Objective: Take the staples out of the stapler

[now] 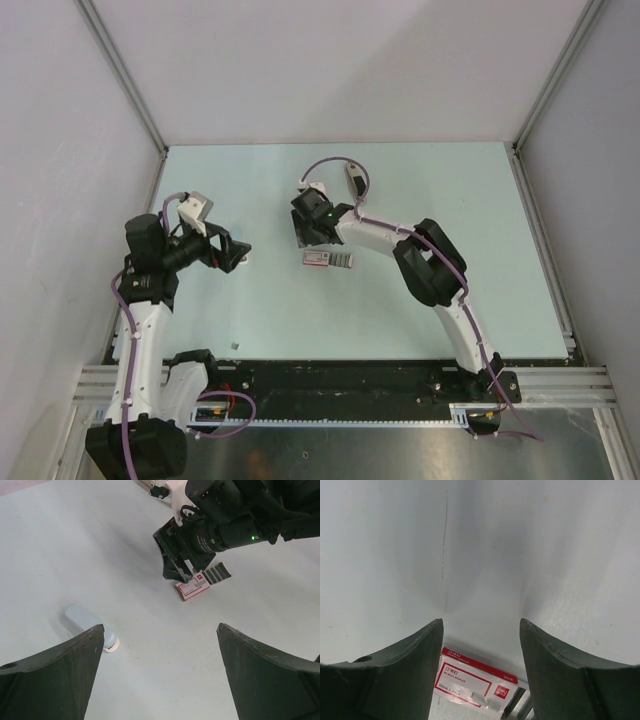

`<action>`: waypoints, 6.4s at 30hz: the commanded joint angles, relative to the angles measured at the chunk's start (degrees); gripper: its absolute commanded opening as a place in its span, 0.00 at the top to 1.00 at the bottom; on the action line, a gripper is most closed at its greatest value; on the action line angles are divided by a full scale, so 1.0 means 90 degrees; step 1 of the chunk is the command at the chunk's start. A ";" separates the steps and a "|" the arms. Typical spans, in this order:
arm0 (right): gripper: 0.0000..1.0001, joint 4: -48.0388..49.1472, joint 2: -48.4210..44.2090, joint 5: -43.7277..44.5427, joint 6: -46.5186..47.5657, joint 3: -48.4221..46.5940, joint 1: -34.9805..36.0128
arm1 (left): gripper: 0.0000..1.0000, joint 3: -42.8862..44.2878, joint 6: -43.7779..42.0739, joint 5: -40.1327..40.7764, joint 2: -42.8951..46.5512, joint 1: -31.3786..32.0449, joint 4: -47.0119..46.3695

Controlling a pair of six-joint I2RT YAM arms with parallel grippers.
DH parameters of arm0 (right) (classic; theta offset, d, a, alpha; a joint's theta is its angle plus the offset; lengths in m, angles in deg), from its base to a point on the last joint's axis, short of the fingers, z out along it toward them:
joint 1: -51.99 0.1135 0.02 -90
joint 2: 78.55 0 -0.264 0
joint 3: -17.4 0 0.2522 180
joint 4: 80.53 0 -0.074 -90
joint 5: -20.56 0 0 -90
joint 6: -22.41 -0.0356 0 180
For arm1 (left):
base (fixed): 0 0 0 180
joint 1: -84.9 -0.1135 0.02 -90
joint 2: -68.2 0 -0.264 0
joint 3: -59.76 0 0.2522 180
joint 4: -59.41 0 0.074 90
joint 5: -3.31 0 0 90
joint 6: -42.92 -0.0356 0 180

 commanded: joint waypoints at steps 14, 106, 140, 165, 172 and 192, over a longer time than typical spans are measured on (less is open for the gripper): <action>0.42 0.0612 -0.1029 0.0554 -0.0554 0.2000 0.0521 | 0.00 -0.0058 0.0176 -0.0125 0.0150 -0.0073 -0.0169; 0.99 0.1210 -0.0577 -0.0448 -0.1189 -0.0281 -0.1144 | 0.00 -0.0549 0.0223 0.0057 -0.1085 0.1399 -0.0963; 1.00 0.3702 -0.2335 -0.1205 -0.3964 0.2212 0.0380 | 0.03 -0.0209 0.0365 0.0041 -0.3874 0.1895 -0.3210; 1.00 0.4147 -0.2854 -0.1660 -0.3797 0.2802 0.0491 | 0.88 -0.0513 -0.0757 0.0151 -0.3253 0.1964 -0.2957; 1.00 0.4145 -0.3140 -0.1601 -0.3193 0.3229 0.0598 | 1.00 -0.0605 -0.1084 0.0563 -0.3024 0.1978 -0.2952; 1.00 0.3836 -0.3187 -0.2528 -0.0518 0.3972 0.0482 | 1.00 -0.1013 -0.3907 0.2970 -0.2742 0.2912 -0.3712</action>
